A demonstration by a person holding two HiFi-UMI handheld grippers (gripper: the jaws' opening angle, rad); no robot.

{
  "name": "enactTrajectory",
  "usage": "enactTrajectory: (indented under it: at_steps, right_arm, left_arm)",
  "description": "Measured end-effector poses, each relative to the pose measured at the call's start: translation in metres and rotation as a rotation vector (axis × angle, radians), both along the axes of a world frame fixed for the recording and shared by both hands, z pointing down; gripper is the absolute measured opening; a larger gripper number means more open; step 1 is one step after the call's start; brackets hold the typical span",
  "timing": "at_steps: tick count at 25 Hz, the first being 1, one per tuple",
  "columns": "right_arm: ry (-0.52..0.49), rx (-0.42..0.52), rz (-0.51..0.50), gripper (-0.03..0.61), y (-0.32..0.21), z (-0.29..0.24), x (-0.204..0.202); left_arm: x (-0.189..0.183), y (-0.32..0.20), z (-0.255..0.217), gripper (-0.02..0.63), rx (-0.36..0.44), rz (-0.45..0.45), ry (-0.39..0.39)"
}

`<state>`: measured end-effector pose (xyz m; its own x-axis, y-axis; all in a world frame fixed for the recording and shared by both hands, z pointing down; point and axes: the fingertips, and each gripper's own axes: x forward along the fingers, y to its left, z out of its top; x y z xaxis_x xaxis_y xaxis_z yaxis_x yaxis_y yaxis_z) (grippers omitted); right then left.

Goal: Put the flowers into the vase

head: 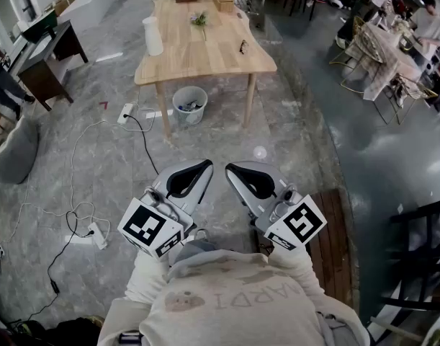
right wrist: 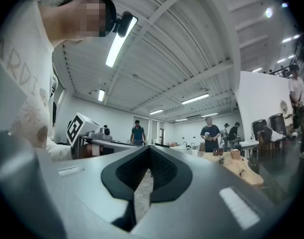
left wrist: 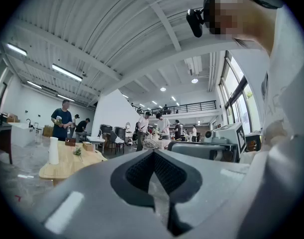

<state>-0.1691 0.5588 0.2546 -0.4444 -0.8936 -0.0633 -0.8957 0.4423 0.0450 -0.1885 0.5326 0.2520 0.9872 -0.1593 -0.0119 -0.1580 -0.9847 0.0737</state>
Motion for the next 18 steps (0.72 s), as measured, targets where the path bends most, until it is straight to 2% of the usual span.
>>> enactTrajectory:
  at_steps: [14,18]
  right_arm:
    - [-0.008,-0.015,0.0,0.023,-0.015,0.005,-0.003]
    - [-0.001,-0.035,-0.026,0.023,-0.026,0.009,-0.01]
  left_arm:
    - [-0.006,-0.014,0.005,0.0,-0.005,-0.007,-0.009]
    - [-0.013,-0.026,0.009,0.0,0.024,-0.025,-0.02]
